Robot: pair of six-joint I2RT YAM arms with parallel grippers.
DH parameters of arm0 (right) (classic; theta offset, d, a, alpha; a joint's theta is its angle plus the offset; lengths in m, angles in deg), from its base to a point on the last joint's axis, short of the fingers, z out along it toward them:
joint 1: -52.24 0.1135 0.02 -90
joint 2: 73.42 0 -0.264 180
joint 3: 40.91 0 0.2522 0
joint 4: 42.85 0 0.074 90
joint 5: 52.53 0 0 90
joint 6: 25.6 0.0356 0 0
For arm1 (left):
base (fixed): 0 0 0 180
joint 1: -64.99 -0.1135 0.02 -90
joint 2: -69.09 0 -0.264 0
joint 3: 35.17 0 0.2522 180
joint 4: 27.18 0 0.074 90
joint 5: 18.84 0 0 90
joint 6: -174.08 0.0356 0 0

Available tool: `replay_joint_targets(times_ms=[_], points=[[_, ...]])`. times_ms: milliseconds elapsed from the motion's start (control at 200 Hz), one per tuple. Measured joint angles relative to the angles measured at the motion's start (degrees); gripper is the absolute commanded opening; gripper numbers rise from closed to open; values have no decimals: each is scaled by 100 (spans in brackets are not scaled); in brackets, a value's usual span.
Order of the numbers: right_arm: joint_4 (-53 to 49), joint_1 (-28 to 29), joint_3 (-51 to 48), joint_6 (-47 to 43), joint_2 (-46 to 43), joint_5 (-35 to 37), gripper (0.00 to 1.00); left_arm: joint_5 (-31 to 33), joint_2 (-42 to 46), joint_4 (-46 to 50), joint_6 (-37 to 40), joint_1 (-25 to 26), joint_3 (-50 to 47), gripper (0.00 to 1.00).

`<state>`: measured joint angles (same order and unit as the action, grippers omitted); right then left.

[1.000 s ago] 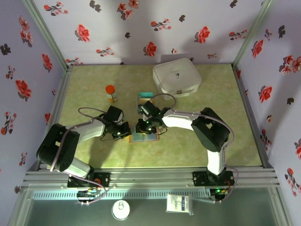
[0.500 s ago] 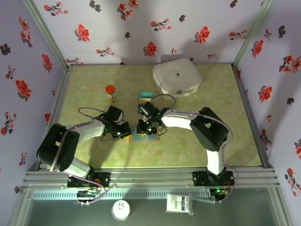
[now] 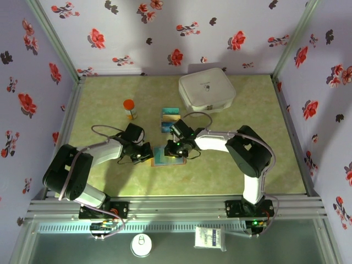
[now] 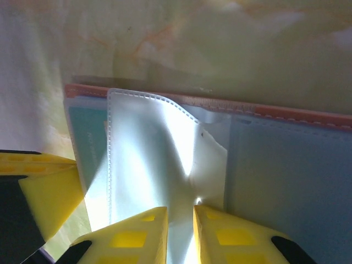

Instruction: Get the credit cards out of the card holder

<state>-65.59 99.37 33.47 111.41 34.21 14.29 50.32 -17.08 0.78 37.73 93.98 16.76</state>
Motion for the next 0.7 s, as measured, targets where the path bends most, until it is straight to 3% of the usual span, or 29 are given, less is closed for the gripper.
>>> replay_joint_targets(times_ms=[390,700], points=[[758,-173,-457,22,-81,-437,20,57,455,254,-157,85,361,14],[890,-179,-522,22,-81,-501,20,-48,-140,37,-262,404,669,19]])
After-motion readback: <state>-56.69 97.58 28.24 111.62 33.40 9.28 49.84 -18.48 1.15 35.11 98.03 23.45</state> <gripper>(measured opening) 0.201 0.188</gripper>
